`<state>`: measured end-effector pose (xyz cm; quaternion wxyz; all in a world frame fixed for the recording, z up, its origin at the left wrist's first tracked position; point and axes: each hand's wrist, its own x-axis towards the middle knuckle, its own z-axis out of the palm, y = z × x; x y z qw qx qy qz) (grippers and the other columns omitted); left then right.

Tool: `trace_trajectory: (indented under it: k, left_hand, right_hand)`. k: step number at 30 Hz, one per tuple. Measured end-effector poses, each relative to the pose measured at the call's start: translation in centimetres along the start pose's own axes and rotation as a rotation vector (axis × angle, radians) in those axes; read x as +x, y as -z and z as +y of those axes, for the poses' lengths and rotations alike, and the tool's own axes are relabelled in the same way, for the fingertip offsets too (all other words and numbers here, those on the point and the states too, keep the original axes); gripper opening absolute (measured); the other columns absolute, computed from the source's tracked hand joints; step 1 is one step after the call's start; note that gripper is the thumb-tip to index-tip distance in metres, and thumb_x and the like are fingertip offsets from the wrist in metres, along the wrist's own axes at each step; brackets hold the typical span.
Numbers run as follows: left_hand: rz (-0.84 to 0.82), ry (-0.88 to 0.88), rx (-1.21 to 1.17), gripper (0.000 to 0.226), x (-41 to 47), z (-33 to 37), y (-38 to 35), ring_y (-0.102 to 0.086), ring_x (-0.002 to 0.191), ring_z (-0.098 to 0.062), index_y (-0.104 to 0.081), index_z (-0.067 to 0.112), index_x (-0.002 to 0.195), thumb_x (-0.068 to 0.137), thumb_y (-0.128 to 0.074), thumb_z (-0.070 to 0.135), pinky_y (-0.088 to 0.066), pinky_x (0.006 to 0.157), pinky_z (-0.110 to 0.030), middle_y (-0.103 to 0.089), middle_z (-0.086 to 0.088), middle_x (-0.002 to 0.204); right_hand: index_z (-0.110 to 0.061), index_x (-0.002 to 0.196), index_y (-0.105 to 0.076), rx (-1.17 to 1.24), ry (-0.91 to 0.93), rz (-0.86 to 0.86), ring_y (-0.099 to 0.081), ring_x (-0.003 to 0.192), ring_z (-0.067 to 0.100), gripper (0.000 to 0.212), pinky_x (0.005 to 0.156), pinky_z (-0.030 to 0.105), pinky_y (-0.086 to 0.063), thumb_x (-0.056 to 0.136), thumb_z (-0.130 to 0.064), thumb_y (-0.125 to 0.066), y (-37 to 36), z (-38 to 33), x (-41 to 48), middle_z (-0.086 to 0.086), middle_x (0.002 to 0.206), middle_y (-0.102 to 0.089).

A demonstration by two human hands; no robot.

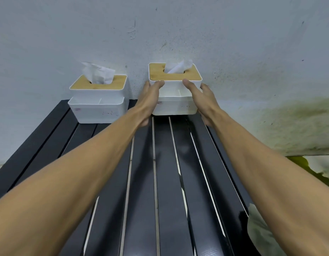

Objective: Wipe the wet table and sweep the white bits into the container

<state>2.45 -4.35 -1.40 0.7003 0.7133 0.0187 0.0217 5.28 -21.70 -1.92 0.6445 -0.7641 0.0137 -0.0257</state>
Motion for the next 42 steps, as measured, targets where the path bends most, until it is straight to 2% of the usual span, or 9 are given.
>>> trace_trajectory:
  k: [3,6,13,20,30,35,38,40,42]
  left_hand:
    - [0.025,0.007,0.003,0.043,-0.2,-0.3,1.6,-0.061,0.11,-0.016,-0.054,0.035,0.121,0.081,-0.048,0.05,-0.048,0.099,-0.04,-0.064,0.007,0.12]
    - [0.051,0.048,-0.007,0.045,-0.4,-1.0,2.6,-0.063,0.108,-0.016,-0.057,0.034,0.118,0.077,-0.05,0.05,-0.049,0.099,-0.041,-0.066,0.007,0.119]
    - [0.025,0.096,-0.032,0.044,0.0,-2.2,3.1,-0.062,0.108,-0.015,-0.054,0.027,0.126,0.087,-0.048,0.047,-0.05,0.089,-0.032,-0.065,0.004,0.12]
    - [0.003,0.079,-0.011,0.057,0.4,-3.1,2.9,-0.064,0.109,-0.012,-0.058,0.036,0.124,0.072,-0.05,0.057,-0.047,0.099,-0.038,-0.068,0.011,0.118]
    - [0.014,0.07,-0.017,0.047,0.8,-2.8,2.3,-0.066,0.104,-0.012,-0.056,0.033,0.123,0.081,-0.047,0.053,-0.05,0.081,-0.031,-0.068,0.007,0.116]
    - [0.049,0.049,-0.005,0.043,0.7,-2.4,1.9,-0.064,0.1,-0.012,-0.053,0.028,0.124,0.087,-0.046,0.049,-0.046,0.073,-0.028,-0.066,0.004,0.114]
    - [0.076,0.044,0.026,0.036,-0.1,-1.8,1.7,-0.058,0.095,-0.009,-0.048,0.023,0.125,0.096,-0.043,0.043,-0.039,0.066,-0.025,-0.06,0.005,0.112]
    - [0.079,0.019,0.048,0.037,-0.5,-1.1,1.9,-0.055,0.097,-0.008,-0.045,0.022,0.13,0.098,-0.041,0.041,-0.037,0.069,-0.024,-0.057,0.007,0.115]
    - [0.079,-0.001,0.085,0.043,-1.7,-1.5,2.2,-0.05,0.105,-0.007,-0.038,0.023,0.14,0.1,-0.038,0.038,-0.035,0.083,-0.024,-0.051,0.009,0.124]
  right_hand:
    - [-0.03,0.134,-0.053,-0.008,-0.011,-0.04,-0.062,0.115,0.017,0.087,0.102,0.046,-0.05,0.063,-0.077,-0.069,-1.4,0.1,-0.3,-0.009,0.127,-0.065]
    - [-0.027,0.128,-0.057,0.0,-0.023,-0.082,-0.066,0.11,0.016,0.078,0.1,0.046,-0.053,0.065,-0.073,-0.068,-2.2,0.6,-0.6,-0.008,0.119,-0.069]
    - [-0.028,0.125,-0.061,-0.01,-0.04,-0.101,-0.067,0.108,0.016,0.071,0.099,0.044,-0.053,0.069,-0.071,-0.067,-2.5,1.6,-0.6,-0.008,0.117,-0.071]
    - [-0.029,0.127,-0.059,-0.013,-0.059,-0.113,-0.068,0.108,0.015,0.077,0.099,0.043,-0.053,0.065,-0.074,-0.068,-2.4,2.1,-0.2,-0.009,0.118,-0.071]
    - [-0.03,0.13,-0.054,-0.018,-0.066,-0.098,-0.068,0.108,0.015,0.087,0.099,0.042,-0.053,0.059,-0.077,-0.07,-2.7,2.2,0.5,-0.009,0.119,-0.07]
    - [-0.029,0.139,-0.046,-0.04,-0.06,-0.086,-0.063,0.114,0.015,0.095,0.102,0.042,-0.05,0.06,-0.076,-0.071,-2.8,2.1,0.1,-0.008,0.127,-0.064]
    - [-0.025,0.153,-0.028,-0.088,-0.076,-0.068,-0.054,0.125,0.016,0.101,0.107,0.036,-0.043,0.073,-0.072,-0.068,-2.3,1.6,-0.6,-0.006,0.143,-0.051]
    - [-0.025,0.157,-0.02,-0.11,-0.084,-0.044,-0.046,0.134,0.019,0.101,0.11,0.037,-0.038,0.079,-0.07,-0.065,-1.7,1.4,-0.9,-0.003,0.152,-0.042]
    - [-0.023,0.157,-0.021,-0.118,-0.084,-0.028,-0.044,0.138,0.022,0.104,0.112,0.042,-0.038,0.076,-0.073,-0.064,-1.3,1.6,-2.0,-0.001,0.154,-0.04]
